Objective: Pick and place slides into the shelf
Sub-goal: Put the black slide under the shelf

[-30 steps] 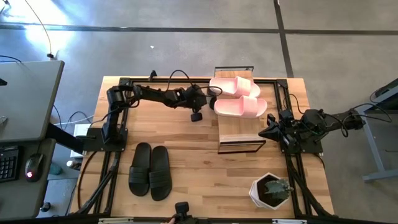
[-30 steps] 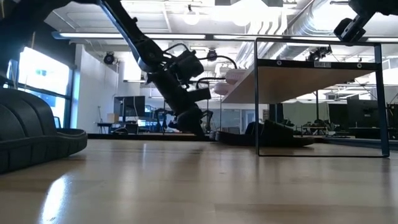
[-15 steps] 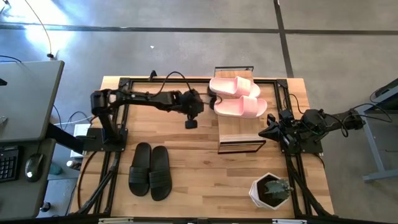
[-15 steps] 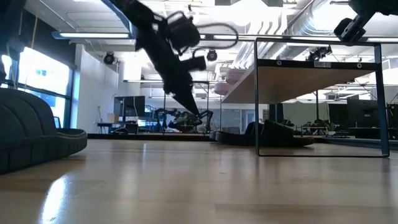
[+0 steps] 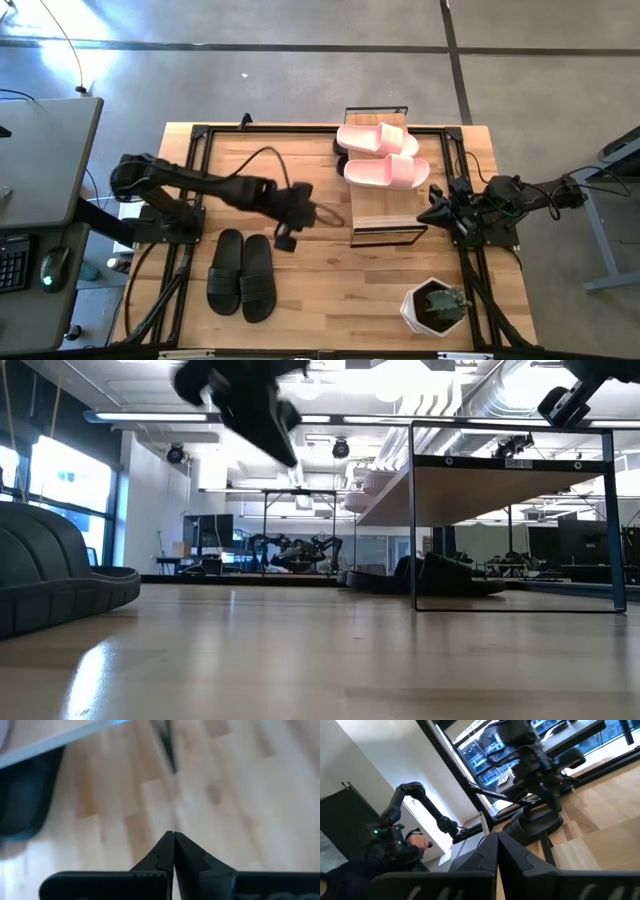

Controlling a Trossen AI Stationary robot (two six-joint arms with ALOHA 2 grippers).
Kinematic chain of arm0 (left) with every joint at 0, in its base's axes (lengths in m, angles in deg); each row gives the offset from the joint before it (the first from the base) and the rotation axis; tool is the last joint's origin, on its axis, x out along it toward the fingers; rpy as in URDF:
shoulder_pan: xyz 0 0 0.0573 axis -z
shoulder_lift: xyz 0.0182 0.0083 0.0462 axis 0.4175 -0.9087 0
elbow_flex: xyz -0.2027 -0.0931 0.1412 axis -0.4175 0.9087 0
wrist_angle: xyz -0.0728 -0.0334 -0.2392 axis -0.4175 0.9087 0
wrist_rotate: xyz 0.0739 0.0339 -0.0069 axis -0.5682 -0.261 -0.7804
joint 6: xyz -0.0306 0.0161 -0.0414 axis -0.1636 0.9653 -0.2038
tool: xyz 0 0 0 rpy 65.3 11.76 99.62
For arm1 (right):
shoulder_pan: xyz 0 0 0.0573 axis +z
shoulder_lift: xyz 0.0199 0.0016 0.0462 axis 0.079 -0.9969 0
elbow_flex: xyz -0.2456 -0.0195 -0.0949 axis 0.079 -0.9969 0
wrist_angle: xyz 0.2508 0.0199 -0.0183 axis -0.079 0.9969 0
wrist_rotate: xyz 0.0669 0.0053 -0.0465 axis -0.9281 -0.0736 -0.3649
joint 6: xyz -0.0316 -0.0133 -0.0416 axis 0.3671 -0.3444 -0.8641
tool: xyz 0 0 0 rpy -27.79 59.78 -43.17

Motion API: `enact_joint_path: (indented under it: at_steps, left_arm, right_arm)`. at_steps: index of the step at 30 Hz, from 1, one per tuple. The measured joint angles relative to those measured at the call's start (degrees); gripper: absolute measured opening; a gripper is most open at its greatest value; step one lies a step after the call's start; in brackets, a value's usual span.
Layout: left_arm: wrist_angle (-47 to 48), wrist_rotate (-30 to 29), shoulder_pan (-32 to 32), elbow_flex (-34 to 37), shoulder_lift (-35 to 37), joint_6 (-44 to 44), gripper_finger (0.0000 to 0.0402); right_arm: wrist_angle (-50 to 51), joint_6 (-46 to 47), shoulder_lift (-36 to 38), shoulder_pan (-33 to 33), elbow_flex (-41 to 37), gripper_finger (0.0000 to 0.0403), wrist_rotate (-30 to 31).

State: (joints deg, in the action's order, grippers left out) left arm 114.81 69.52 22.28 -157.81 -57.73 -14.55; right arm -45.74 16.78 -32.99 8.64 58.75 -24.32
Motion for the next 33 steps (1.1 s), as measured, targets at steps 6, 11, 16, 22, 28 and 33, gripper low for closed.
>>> enact_joint_path:
  at_steps: [6,11,16,22,28,33]
  left_arm:
    - [0.3,-2.5,8.3,0.0,2.8,-9.7,0.0000]
    - [3.9,-9.7,16.0,0.0,3.3,-16.9,0.0000]
    - [10.1,-16.7,23.2,0.0,3.3,-23.9,0.0000]
    - [18.9,-11.0,25.8,0.0,3.3,-41.9,0.0003]
    - [27.1,-3.2,25.6,0.0,3.3,-52.4,0.0027]
    - [30.9,3.4,25.0,0.0,3.3,-57.7,0.0069]
  right_arm:
    - [0.0,0.0,0.0,0.0,0.0,0.0000,-1.0]
    - [0.1,0.0,0.0,0.0,0.0,0.0000,-2.3]
    - [2.3,2.5,0.0,0.0,0.0,0.0000,-2.7]
    - [5.8,3.6,0.0,0.0,0.0,0.0000,-2.7]
    - [6.6,3.6,0.0,0.0,0.0,0.0000,-2.7]
    - [6.5,3.6,0.0,0.0,0.0,0.0000,-2.7]
